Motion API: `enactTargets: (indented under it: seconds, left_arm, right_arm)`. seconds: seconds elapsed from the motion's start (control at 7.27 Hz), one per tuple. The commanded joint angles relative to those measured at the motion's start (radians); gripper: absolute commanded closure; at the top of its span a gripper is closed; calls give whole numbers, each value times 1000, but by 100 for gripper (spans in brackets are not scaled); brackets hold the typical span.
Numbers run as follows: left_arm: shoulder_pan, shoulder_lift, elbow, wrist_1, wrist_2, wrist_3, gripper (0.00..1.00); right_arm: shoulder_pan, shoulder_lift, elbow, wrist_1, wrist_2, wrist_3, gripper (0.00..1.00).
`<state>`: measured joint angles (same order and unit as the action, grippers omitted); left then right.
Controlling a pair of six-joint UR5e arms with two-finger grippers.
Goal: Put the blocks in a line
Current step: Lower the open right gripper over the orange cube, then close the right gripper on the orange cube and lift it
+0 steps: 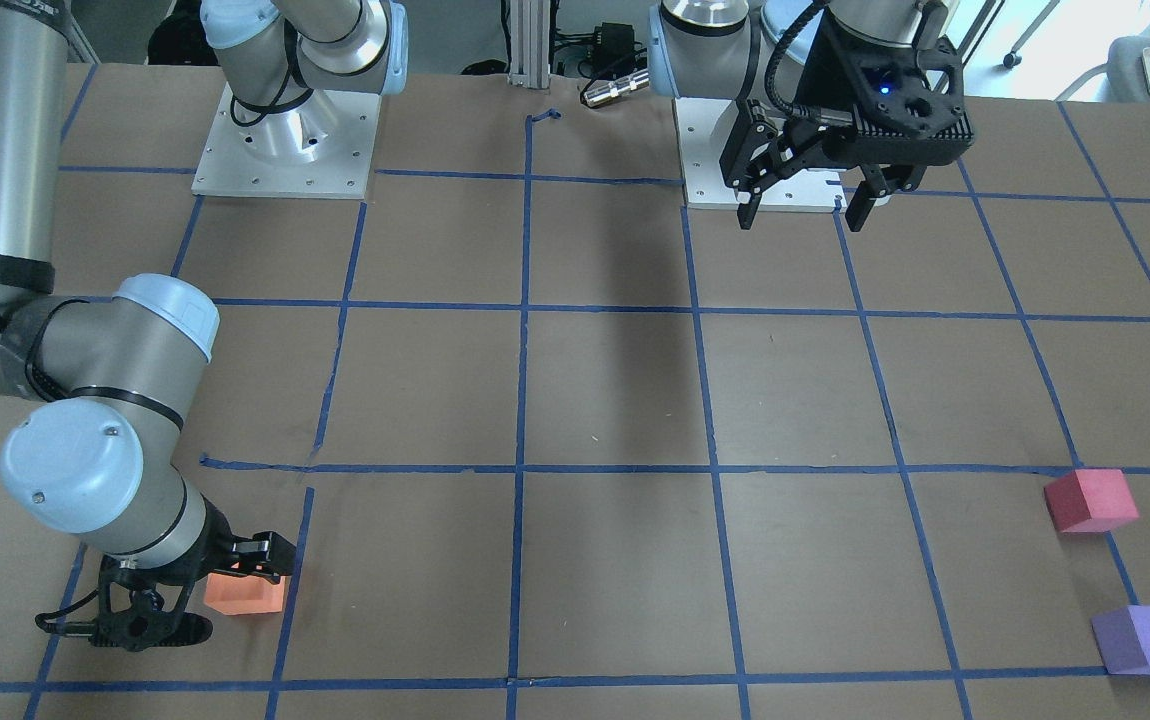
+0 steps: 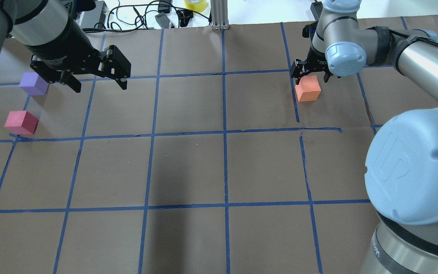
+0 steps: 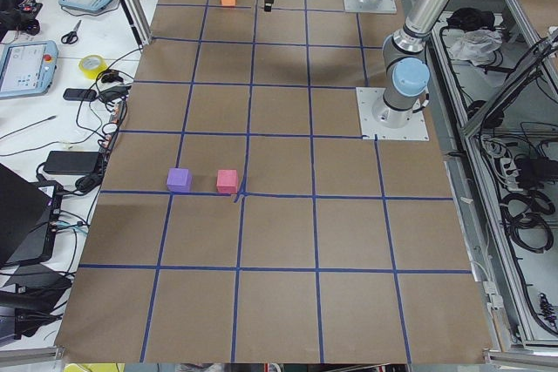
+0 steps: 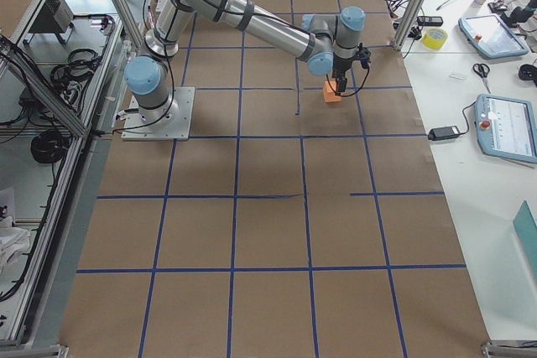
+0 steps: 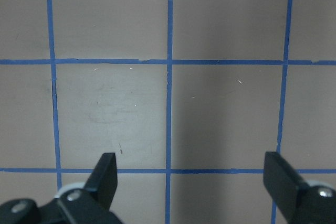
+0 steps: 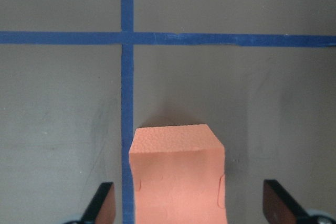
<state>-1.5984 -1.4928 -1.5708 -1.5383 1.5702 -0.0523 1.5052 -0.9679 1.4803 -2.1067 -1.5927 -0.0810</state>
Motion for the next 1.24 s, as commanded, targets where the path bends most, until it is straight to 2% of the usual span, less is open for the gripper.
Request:
enactTargets:
  seconds: [0.0,0.14,0.28,0.55,0.69,0.83,0.96,1.1]
  left_arm:
    - [3,-1,2,1,1,3,0]
    - [2,-3,0,1,1,0,0]
    - [3,-3,0,1,1,2,0]
    - [3,-3,0,1,1,2,0]
    - [3,-3,0,1,2,2,0]
    - [3,0,0,0,5,2,0]
    - [3,2,0,0,2,2,0]
    - [3,5,0,0,8,3,0]
  right_arm:
    - [0,32,5,-30,-10,1,11]
    - [1,34,5,-39,-10,1,40]
    - [1,32,2,-39,-10,10,61]
    - [54,26,-31,-41,-9,59,81]
    - [102,28,-78,-38,6,108,81]
    - [159,29,-145,14,31,209,82]
    - [226,29,-178,42,64,286,81]
    - [290,38,-181,60,56,318,83]
